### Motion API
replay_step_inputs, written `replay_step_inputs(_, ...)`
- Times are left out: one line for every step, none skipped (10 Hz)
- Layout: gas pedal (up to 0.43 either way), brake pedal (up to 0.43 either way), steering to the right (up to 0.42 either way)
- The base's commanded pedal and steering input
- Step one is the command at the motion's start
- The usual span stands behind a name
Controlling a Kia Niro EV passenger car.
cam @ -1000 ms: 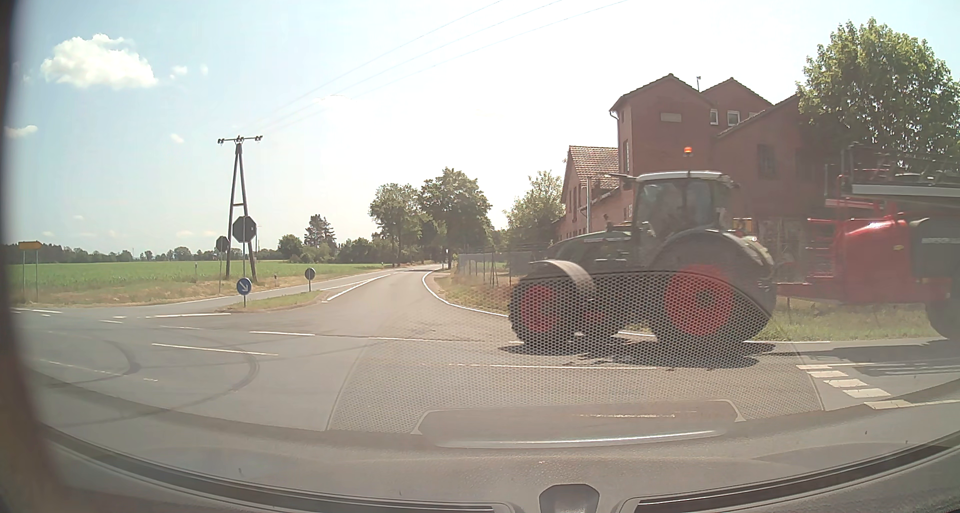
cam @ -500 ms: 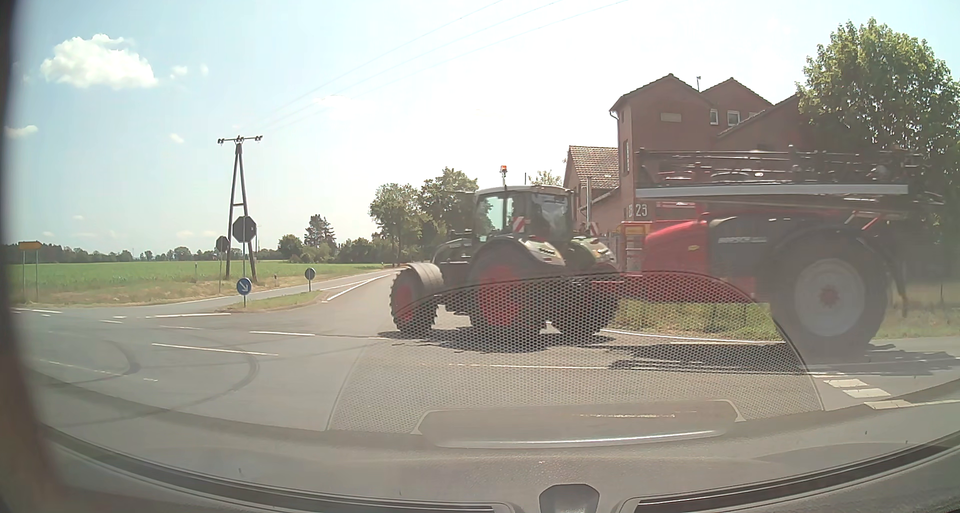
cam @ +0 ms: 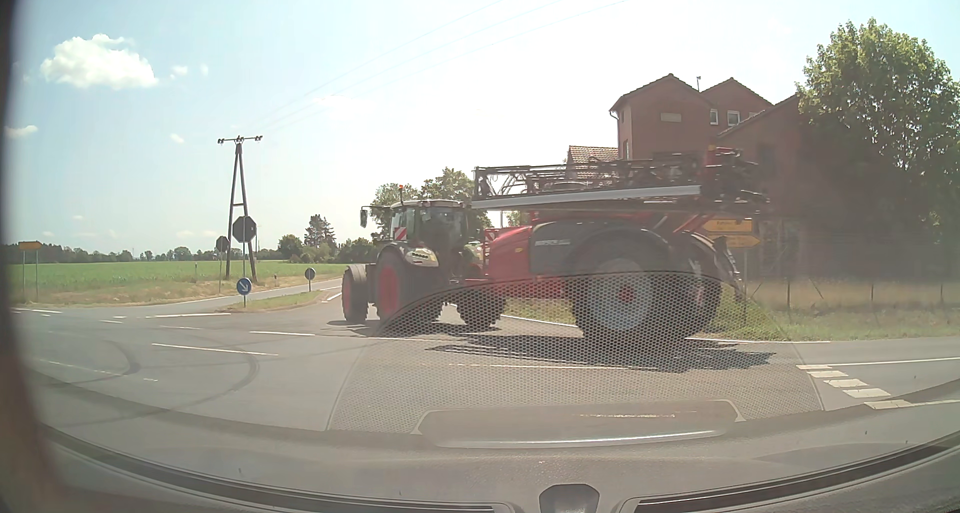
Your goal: Follow the waypoints while adhering to traffic rules and regulations
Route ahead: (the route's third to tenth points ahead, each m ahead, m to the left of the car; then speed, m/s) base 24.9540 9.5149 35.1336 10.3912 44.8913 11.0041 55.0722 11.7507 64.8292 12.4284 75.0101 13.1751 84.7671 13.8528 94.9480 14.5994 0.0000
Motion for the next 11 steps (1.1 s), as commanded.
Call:
replay_step_inputs(0.0, 0.36, -0.064)
replay_step_inputs(0.0, 0.36, -0.064)
replay_step_inputs(0.0, 0.36, -0.064)
replay_step_inputs(0.0, 0.354, -0.064)
replay_step_inputs(0.0, 0.25, -0.064)
replay_step_inputs(0.0, 0.049, -0.064)
replay_step_inputs(0.0, 0.006, -0.064)
replay_step_inputs(0.0, 0.006, -0.064)
replay_step_inputs(0.0, 0.006, -0.064)
replay_step_inputs(0.028, 0.012, -0.064)
replay_step_inputs(0.079, 0.006, -0.064)
